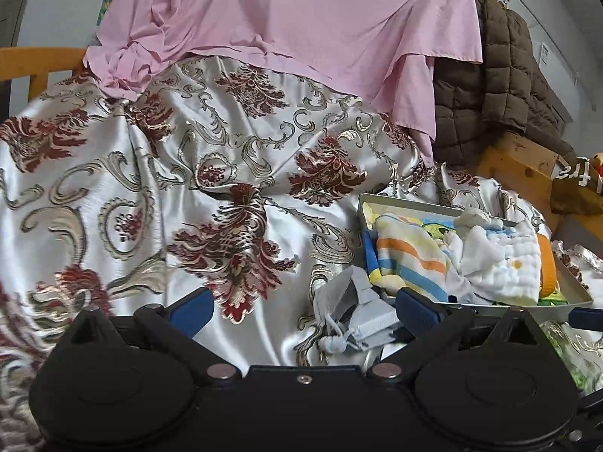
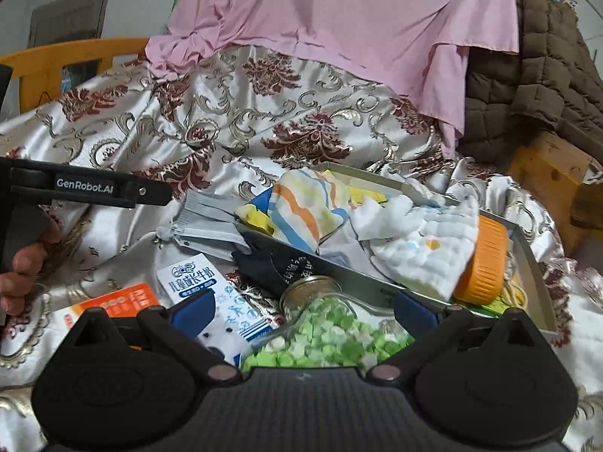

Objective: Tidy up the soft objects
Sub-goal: 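Close the left tool on the grey face mask while the right tool grasps the black glove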

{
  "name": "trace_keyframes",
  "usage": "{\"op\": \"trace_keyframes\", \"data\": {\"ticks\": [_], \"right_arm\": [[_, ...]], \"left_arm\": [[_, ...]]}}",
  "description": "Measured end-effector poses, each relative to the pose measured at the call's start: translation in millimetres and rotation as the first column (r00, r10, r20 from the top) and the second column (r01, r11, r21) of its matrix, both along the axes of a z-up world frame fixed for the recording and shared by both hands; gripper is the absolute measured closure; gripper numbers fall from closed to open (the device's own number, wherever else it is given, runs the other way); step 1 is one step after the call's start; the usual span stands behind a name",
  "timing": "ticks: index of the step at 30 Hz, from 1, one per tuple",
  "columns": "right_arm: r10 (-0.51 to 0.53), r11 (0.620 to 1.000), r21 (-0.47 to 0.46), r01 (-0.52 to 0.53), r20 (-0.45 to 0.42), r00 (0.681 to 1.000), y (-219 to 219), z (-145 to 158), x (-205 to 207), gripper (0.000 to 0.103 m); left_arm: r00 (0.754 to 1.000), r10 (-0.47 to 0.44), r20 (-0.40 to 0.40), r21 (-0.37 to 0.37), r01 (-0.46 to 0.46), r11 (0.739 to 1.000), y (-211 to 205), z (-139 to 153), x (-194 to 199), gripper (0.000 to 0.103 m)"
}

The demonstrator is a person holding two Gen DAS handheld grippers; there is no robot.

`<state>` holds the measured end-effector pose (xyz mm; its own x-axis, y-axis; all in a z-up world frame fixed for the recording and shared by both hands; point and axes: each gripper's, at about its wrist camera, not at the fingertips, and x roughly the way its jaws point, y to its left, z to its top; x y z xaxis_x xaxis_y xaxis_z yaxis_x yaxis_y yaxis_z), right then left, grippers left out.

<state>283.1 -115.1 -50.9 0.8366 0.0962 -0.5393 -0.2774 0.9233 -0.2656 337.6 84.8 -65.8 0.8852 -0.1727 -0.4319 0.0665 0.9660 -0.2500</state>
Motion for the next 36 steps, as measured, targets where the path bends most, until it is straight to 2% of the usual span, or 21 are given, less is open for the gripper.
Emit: {"op": "trace_keyframes", "data": {"ticks": [4, 8, 14, 23, 26, 30, 34, 36], "right_arm": [[0.039, 0.999, -0.022, -0.04, -0.053, 0.998, 10.3, -4.0, 16.1, 0.0], [0.066, 0.997, -0.038, -0.071, -0.111, 0.992, 19.2, -4.9, 29.8, 0.002], [0.073, 0.995, -0.056, -0.082, -0.149, 0.986, 25.9, -7.4, 50.4, 0.007], [0.055, 0.996, -0.051, -0.066, -0.202, 0.978, 33.9, -11.4, 73.6, 0.022], [0.047, 0.996, -0.061, -0.062, -0.225, 0.973, 37.6, -14.4, 80.4, 0.026], [0.036, 0.998, -0.045, -0.048, -0.24, 0.97, 38.2, -13.9, 86.0, 0.026], [0.031, 0.999, -0.026, -0.039, -0.253, 0.967, 38.6, -13.3, 89.1, 0.028], [0.024, 1.0, -0.014, -0.028, -0.262, 0.965, 36.6, -12.2, 91.7, 0.033]], "left_arm": [[1.0, -0.023, -0.018, -0.017, 0.023, 1.0, -4.7, -5.4, 16.5, 0.001], [0.992, -0.109, -0.065, -0.011, 0.108, 0.994, -13.3, -12.8, 34.7, 0.001], [0.982, -0.186, -0.04, -0.016, 0.185, 0.983, -18.5, -19.7, 47.0, 0.003], [0.975, -0.218, -0.047, -0.11, 0.212, 0.971, -6.6, -33.8, 54.0, 0.024], [0.973, -0.224, -0.052, -0.132, 0.216, 0.967, -4.0, -37.5, 53.8, 0.035], [0.971, -0.232, -0.063, -0.147, 0.221, 0.964, -2.8, -42.4, 55.4, 0.05], [0.97, -0.235, -0.06, -0.157, 0.224, 0.962, -2.2, -44.4, 55.0, 0.056], [0.97, -0.235, -0.067, -0.166, 0.222, 0.961, -1.2, -46.0, 55.6, 0.058]]}}
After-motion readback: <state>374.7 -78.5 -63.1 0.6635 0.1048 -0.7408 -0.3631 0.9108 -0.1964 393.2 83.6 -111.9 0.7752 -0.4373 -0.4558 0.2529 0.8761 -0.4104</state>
